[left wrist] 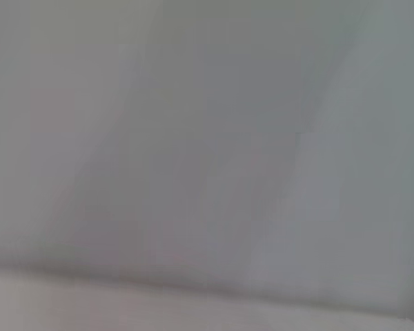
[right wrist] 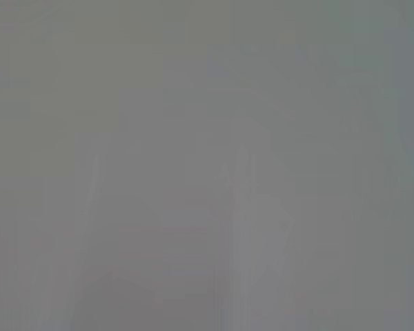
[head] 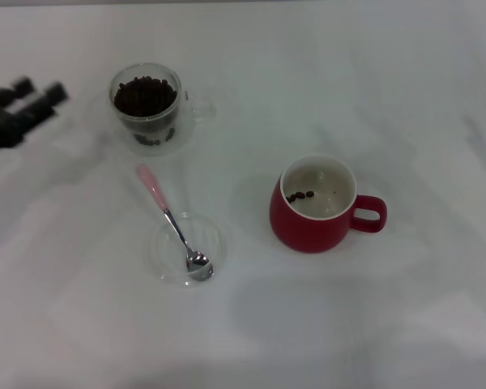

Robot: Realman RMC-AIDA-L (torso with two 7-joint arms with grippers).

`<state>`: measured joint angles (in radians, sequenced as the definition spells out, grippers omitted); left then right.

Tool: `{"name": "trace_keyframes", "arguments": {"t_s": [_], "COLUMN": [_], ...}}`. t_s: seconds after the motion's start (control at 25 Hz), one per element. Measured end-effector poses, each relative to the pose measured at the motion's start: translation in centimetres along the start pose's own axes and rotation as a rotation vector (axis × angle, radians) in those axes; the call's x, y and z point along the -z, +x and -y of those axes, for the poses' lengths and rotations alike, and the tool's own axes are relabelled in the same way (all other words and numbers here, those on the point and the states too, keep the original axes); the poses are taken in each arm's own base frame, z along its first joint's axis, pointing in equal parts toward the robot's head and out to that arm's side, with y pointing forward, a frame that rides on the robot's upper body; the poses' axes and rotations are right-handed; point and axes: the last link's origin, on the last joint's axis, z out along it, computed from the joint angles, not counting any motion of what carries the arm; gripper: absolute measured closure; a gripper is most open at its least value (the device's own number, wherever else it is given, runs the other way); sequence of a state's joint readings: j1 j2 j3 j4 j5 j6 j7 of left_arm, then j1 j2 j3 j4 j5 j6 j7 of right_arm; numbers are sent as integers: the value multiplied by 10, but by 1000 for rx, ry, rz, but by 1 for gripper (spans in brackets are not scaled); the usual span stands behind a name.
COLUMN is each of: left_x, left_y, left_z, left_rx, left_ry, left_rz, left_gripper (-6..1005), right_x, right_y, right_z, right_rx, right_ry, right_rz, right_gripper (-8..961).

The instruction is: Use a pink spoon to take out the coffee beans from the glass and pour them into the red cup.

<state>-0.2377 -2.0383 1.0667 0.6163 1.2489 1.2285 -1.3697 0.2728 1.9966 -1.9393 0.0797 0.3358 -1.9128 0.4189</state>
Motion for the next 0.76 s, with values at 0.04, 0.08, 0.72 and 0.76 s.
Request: {"name": "trace_keyframes", "arguments": {"t_s": [0.04, 0.08, 0.72, 0.76], "left_x": [6, 14, 106, 106], "left_y": [5, 10, 51, 50], "left_z": [7, 14, 90, 91], "left_rx": [-37, -70, -270, -272], "left_ry": [41, 86, 693, 707], "left_rz": [-41, -80, -421, -422], "left_gripper": [287, 287, 287, 287], "right_x": [0, 0, 3, 2], "right_y": [0, -1, 4, 4], "right_z": [-2, -3, -4, -4], "right_rx": [0, 1, 16, 19], "right_ry": [4, 7, 39, 38], "right_rz": [10, 19, -4, 1], "right_gripper": [213, 213, 213, 213]}}
